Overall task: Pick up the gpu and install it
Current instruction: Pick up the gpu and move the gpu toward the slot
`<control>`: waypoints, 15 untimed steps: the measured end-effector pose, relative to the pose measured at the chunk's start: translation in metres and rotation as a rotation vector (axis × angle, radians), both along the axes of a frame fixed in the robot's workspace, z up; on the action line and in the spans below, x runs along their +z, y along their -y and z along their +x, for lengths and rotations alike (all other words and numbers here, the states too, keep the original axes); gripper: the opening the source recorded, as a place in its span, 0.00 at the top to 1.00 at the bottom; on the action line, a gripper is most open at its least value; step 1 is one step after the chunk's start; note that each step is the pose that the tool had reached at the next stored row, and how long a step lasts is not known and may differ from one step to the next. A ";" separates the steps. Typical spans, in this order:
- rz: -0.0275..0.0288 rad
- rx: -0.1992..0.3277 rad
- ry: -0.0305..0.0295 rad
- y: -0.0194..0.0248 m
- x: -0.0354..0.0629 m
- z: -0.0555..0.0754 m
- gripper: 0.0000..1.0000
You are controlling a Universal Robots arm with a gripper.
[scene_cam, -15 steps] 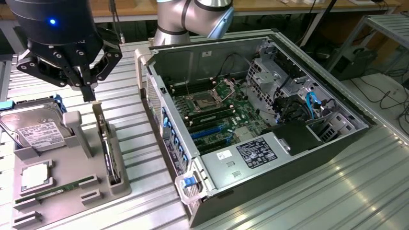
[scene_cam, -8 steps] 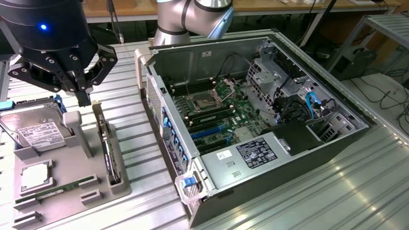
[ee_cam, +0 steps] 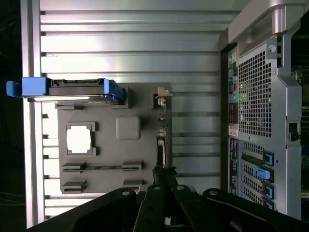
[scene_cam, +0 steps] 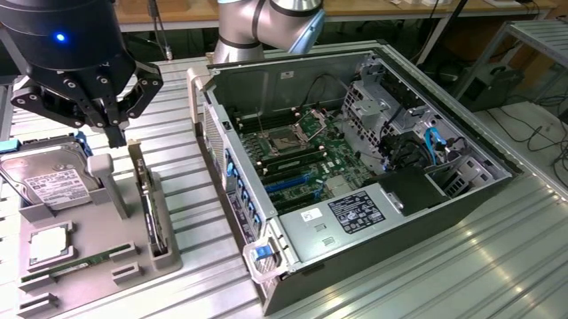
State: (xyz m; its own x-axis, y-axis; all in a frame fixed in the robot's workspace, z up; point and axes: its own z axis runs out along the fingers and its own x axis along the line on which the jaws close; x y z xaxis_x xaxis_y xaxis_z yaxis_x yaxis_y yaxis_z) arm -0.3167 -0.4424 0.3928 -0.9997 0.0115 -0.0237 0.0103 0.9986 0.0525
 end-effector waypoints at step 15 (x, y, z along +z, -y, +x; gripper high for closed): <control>0.0010 0.000 0.0000 0.0000 0.0000 0.000 0.58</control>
State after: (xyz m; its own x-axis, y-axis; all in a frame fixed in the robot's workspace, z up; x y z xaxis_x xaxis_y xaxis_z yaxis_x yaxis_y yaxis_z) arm -0.3167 -0.4425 0.3928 -0.9997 0.0116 -0.0236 0.0103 0.9985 0.0535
